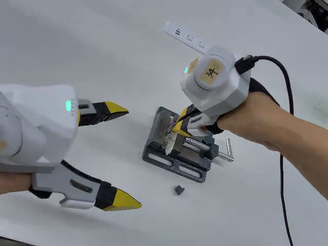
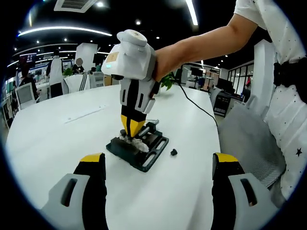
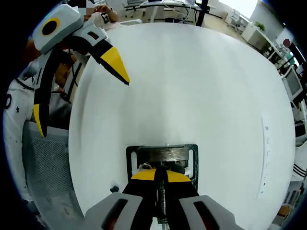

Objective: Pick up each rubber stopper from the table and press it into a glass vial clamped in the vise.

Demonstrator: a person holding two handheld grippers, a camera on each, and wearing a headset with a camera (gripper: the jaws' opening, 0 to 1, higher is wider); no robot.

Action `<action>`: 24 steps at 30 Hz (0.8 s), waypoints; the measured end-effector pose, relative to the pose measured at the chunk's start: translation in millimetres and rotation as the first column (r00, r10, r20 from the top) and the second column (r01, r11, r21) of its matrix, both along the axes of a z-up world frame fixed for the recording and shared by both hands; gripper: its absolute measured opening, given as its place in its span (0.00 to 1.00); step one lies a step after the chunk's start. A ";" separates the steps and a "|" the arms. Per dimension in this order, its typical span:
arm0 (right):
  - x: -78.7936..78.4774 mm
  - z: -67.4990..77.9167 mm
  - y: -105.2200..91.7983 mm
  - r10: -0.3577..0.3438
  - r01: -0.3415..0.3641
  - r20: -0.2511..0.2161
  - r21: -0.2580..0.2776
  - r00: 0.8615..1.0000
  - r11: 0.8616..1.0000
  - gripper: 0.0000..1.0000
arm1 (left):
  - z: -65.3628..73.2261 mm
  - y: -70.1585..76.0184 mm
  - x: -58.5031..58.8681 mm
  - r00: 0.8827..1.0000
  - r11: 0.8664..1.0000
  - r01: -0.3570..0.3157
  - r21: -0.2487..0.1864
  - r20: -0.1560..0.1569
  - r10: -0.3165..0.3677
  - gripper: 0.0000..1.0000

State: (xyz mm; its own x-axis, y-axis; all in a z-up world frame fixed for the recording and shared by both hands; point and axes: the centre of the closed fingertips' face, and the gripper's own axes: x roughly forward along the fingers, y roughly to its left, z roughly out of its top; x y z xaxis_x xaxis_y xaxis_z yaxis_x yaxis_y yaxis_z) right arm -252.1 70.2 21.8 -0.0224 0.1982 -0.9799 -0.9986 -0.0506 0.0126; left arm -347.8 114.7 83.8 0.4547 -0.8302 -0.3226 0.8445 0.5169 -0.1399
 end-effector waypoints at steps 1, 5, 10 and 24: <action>0.4 0.2 -0.3 -0.007 0.007 -0.004 0.009 1.000 1.000 0.01 | 0.1 0.7 -0.3 1.000 1.000 0.000 0.003 0.000 0.000 0.91; 2.7 0.3 -0.5 -0.050 0.051 -0.030 0.057 0.998 0.997 0.01 | 0.5 2.7 -1.8 1.000 1.000 0.003 0.011 0.000 -0.003 0.91; 0.6 0.8 0.2 -0.058 0.060 -0.026 0.085 0.998 0.995 0.01 | 0.9 2.3 -3.8 1.000 1.000 0.010 0.023 0.000 -0.010 0.91; -2.6 4.1 1.0 -0.102 0.107 -0.046 0.144 0.994 0.984 0.03 | 2.0 3.8 -4.7 1.000 0.999 0.027 0.035 0.001 -0.027 0.90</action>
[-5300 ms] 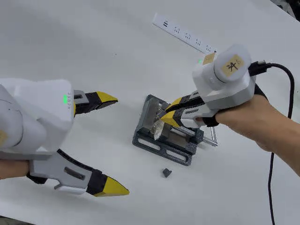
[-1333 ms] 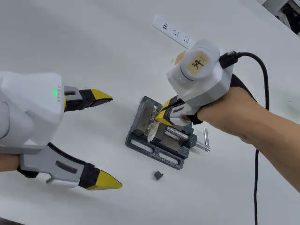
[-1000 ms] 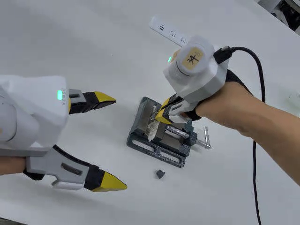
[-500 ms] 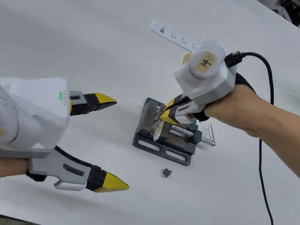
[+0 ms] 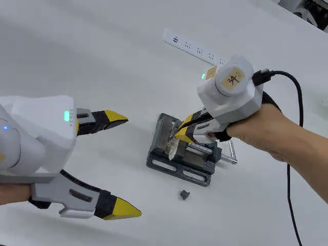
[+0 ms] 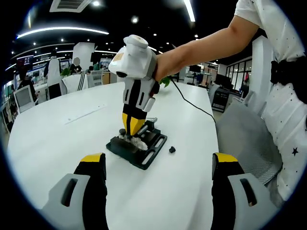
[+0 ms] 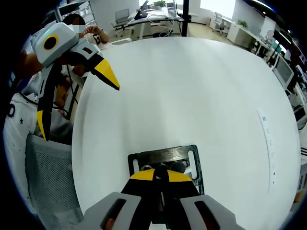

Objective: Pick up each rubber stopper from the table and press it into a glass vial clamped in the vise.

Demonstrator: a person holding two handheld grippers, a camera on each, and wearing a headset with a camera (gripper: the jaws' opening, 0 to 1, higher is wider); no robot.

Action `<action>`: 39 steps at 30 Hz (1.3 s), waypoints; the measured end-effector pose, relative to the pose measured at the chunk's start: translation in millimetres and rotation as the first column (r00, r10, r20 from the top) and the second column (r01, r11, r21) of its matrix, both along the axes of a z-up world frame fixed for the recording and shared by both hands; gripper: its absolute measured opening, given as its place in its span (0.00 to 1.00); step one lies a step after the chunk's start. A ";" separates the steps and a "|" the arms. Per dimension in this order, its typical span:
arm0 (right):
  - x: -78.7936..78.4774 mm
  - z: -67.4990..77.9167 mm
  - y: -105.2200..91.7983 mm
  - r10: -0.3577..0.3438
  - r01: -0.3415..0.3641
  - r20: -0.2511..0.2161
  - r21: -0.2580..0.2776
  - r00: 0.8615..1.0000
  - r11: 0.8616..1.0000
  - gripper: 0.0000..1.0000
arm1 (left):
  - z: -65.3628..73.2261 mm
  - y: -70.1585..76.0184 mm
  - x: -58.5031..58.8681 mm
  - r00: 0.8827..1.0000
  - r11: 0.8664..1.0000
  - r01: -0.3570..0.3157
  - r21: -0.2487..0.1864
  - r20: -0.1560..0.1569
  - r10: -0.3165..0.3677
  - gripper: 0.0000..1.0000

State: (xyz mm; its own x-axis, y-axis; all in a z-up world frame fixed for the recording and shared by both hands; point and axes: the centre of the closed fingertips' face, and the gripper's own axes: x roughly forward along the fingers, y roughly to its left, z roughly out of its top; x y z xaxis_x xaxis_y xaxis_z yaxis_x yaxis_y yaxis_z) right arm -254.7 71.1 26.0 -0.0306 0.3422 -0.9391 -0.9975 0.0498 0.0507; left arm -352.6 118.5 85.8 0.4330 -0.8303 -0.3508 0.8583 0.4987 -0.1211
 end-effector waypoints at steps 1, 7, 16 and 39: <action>0.3 0.4 -0.5 -0.001 0.001 0.002 0.002 1.000 1.000 0.03 | -0.1 0.0 -0.1 1.000 1.000 0.002 0.003 0.000 -0.002 0.90; 2.5 5.3 -7.0 -0.014 0.014 0.010 0.017 1.000 1.000 0.05 | 1.0 -1.6 -0.6 1.000 1.000 0.009 0.006 -0.001 -0.009 0.90; 1.4 12.1 -15.2 -0.045 0.044 0.017 0.053 0.999 0.998 0.09 | 2.4 -3.8 -0.5 1.000 1.000 0.021 0.016 0.003 -0.021 0.89; -14.9 33.6 -45.4 -0.177 0.169 0.020 0.204 0.984 0.964 0.29 | 4.4 -12.6 -3.5 0.996 0.993 0.082 0.086 0.012 -0.084 0.84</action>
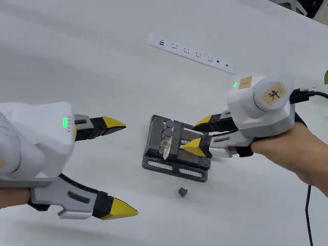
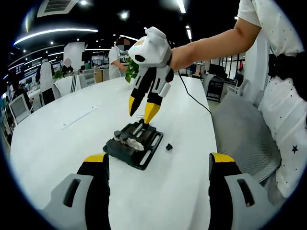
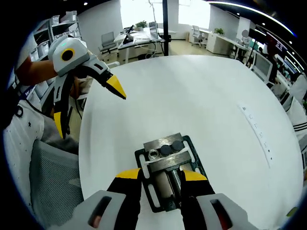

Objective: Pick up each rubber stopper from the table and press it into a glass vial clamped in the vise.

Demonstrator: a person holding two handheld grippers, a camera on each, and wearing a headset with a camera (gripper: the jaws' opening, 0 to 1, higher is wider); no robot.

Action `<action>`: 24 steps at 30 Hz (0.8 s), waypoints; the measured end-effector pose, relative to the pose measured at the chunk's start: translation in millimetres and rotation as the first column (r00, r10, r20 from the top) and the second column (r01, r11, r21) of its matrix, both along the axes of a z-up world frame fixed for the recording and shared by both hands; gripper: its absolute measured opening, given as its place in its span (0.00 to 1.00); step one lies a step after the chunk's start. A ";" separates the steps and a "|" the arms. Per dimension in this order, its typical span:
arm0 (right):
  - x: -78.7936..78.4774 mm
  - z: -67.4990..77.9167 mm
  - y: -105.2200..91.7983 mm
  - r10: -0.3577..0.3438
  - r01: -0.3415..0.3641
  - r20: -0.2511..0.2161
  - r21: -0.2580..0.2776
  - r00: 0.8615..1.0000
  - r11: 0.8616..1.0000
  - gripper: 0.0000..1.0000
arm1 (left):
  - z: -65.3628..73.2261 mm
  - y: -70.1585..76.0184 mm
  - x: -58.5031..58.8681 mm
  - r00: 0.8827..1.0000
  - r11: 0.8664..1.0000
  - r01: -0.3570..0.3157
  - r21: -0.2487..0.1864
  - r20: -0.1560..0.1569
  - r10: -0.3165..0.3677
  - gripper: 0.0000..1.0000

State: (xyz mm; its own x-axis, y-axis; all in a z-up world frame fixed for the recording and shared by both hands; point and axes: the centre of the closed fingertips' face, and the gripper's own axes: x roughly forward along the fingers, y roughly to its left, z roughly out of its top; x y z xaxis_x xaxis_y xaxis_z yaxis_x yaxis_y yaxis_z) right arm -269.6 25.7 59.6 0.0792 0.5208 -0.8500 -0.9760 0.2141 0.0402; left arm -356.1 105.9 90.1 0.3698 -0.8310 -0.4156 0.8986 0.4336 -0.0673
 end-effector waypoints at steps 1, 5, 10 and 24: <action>-0.4 0.4 -2.0 -0.005 0.005 -0.001 0.004 1.000 1.000 0.29 | 0.2 -0.9 -0.3 1.000 1.000 0.004 0.002 0.002 -0.004 0.83; -5.8 1.1 -13.4 -0.037 0.037 -0.004 0.033 0.999 0.999 0.32 | -0.4 -5.2 -1.1 1.000 0.999 0.024 0.023 0.005 -0.024 0.83; -15.6 2.2 -26.2 -0.061 0.062 -0.011 0.066 0.998 0.996 0.38 | -2.2 -9.8 -2.8 0.999 0.998 0.045 0.047 0.002 -0.045 0.81; -48.4 5.5 -70.0 -0.136 0.136 -0.010 0.186 0.991 0.973 0.54 | -16.2 -27.2 -9.3 0.988 0.975 0.152 0.161 0.002 -0.155 0.76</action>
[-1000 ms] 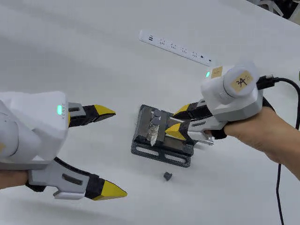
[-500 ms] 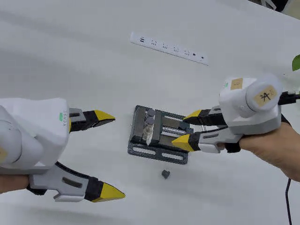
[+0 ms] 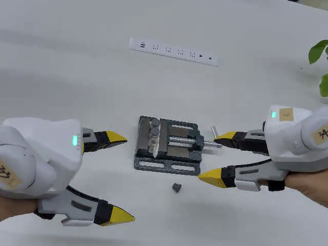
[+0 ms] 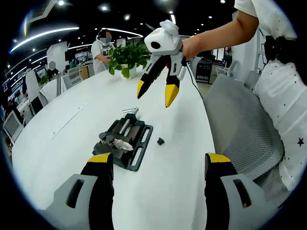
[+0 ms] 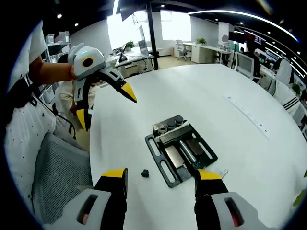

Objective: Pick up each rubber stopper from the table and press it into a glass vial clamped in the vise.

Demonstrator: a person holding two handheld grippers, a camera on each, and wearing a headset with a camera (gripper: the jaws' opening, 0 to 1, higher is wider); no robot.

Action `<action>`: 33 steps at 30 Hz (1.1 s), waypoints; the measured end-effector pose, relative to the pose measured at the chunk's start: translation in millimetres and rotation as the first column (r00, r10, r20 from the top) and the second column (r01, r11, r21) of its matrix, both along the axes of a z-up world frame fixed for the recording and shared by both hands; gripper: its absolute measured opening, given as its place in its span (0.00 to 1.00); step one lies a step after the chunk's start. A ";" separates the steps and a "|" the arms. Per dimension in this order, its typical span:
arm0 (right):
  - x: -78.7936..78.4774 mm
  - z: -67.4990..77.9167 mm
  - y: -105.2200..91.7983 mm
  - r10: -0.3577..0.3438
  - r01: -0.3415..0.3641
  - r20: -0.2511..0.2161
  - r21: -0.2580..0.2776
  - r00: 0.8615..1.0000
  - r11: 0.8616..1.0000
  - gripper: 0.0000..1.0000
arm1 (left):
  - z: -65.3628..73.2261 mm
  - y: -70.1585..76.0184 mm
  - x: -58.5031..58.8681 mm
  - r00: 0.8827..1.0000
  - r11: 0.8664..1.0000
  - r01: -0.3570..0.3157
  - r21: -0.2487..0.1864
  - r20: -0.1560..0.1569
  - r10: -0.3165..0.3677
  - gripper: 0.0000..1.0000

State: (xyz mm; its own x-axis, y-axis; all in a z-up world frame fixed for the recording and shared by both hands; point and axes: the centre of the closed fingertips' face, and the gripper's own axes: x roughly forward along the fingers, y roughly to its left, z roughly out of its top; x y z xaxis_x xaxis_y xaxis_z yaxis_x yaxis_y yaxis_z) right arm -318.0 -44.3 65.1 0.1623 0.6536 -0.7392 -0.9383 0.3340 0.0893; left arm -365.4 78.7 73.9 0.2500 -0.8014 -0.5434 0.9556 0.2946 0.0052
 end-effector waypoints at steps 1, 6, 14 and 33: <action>-2.1 0.2 -2.3 -0.004 0.004 0.002 0.010 1.000 1.000 0.55 | -1.2 -1.1 0.5 1.000 1.000 0.007 0.008 0.001 -0.007 0.75; -11.3 -1.2 -16.2 -0.023 0.022 0.013 0.047 1.000 0.999 0.62 | -4.5 -9.7 4.0 0.999 0.998 0.051 0.043 0.008 -0.051 0.70; -19.9 -9.9 -37.9 -0.040 0.038 0.023 0.083 0.999 0.996 0.70 | -24.0 -26.1 8.7 0.986 0.977 0.160 0.143 0.031 -0.166 0.60; -30.2 -25.0 -64.1 -0.064 0.061 0.018 0.135 0.998 0.989 0.75 | -69.8 -62.2 22.0 0.929 0.891 0.333 0.308 0.055 -0.366 0.28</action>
State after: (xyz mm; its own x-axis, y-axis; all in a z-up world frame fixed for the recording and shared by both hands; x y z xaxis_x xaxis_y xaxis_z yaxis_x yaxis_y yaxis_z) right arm -348.2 -108.3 40.1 0.2210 0.7350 -0.6411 -0.9182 0.3783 0.1172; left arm -343.3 16.5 4.1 0.0533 -0.6602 -0.7492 0.9850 -0.0886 0.1481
